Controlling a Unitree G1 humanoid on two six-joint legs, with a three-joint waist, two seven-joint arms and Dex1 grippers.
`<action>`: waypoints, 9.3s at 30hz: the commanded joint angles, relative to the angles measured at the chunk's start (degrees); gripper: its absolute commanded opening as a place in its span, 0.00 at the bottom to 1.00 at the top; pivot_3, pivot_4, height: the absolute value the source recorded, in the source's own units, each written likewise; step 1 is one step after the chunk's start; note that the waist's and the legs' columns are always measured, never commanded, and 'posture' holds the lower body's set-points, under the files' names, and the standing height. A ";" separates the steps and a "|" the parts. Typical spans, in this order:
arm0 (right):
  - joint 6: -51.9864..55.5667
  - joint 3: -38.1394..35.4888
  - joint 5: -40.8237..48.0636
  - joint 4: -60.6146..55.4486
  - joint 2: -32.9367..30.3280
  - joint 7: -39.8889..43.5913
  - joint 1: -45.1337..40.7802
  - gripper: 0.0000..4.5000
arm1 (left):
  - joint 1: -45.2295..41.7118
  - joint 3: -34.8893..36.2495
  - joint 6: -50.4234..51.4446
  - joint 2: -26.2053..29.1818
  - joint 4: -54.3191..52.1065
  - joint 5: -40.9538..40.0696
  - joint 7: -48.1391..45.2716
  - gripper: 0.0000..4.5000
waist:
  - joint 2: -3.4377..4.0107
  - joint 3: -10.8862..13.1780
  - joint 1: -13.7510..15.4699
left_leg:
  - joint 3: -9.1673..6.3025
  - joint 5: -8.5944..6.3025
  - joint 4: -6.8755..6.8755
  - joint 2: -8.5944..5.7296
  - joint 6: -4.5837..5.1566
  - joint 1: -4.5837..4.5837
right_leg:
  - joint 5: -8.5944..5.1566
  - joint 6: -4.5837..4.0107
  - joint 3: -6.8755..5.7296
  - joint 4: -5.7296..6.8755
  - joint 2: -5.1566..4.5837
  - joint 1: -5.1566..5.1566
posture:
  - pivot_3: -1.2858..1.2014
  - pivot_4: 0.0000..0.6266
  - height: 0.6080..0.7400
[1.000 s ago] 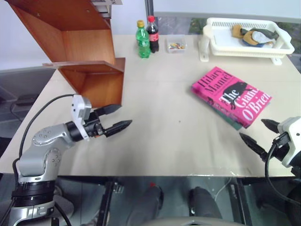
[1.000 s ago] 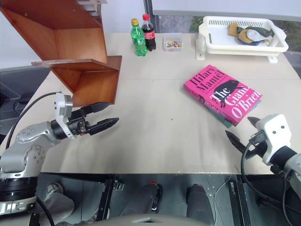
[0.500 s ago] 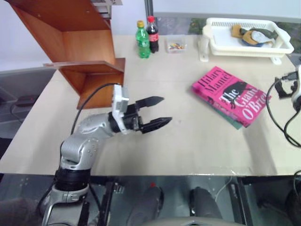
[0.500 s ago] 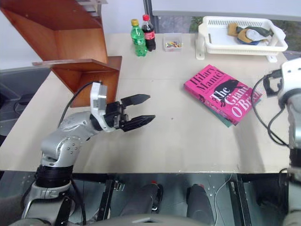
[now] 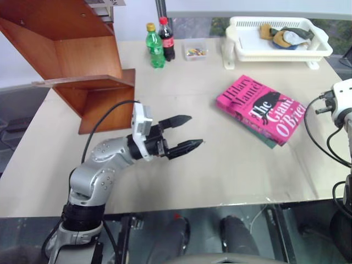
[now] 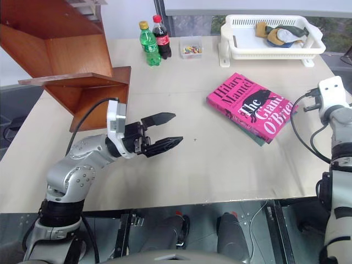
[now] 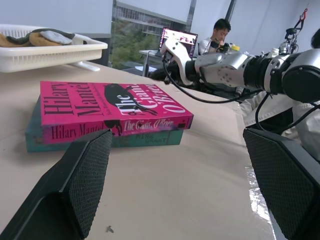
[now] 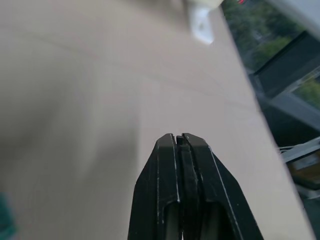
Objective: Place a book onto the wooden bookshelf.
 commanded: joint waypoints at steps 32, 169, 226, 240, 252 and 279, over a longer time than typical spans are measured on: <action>-0.30 0.10 3.97 2.76 4.12 27.34 -1.23 0.02 | -2.12 3.57 -1.43 2.77 -1.09 -3.68 -3.77 1.00 | -0.01 -0.02 -0.02 | 0.30 -0.02 0.04 0.18 0.02 0.10 | 0.15 0.09 0.45 -0.05 0.21 -0.05 | 0.52 0.24 1.00; 28.91 -5.37 44.04 -114.27 -7.74 -1.66 59.85 1.00 | -28.40 -6.58 -65.30 16.50 25.66 60.53 24.36 0.12 | -0.64 0.05 3.52 | 0.31 -0.27 0.87 0.04 0.40 -0.12 | 0.42 0.48 0.43 -0.19 0.15 0.19 | 0.52 0.24 1.00; 24.55 -3.55 51.17 -101.23 9.58 14.92 26.96 1.00 | 3.33 14.32 -31.87 50.08 30.78 57.45 10.08 0.12 | -0.25 0.26 0.16 | 0.89 -0.28 0.42 0.97 0.42 0.74 | 0.66 0.08 0.96 0.57 1.00 -0.04 | 0.52 0.24 1.00; 24.08 -4.31 51.21 -100.10 9.34 16.27 27.37 1.00 | 3.37 17.66 -36.96 49.26 33.05 52.82 9.71 0.84 | -0.22 0.29 0.11 | 1.07 -0.28 0.14 1.02 0.40 0.77 | 0.67 0.05 1.12 0.41 1.00 -0.11 | 0.52 0.24 1.00; 23.65 -2.18 49.42 -95.50 10.16 18.82 25.49 1.00 | 7.50 34.83 -39.24 45.95 29.19 31.37 -9.40 0.91 | -0.28 0.32 0.13 | 1.03 -0.17 0.02 0.99 0.11 -0.06 | 0.72 -0.02 1.03 -0.18 0.93 -0.62 | 0.52 0.24 1.00; 29.80 -5.74 50.52 -100.39 5.54 13.42 25.56 1.00 | -2.27 -4.44 -17.20 -16.31 4.73 39.37 45.73 0.01 | -0.52 0.04 2.91 | 1.06 -0.15 0.29 0.89 0.10 0.06 | 0.87 -0.09 1.08 -0.12 0.89 -0.38 | 0.52 0.24 1.00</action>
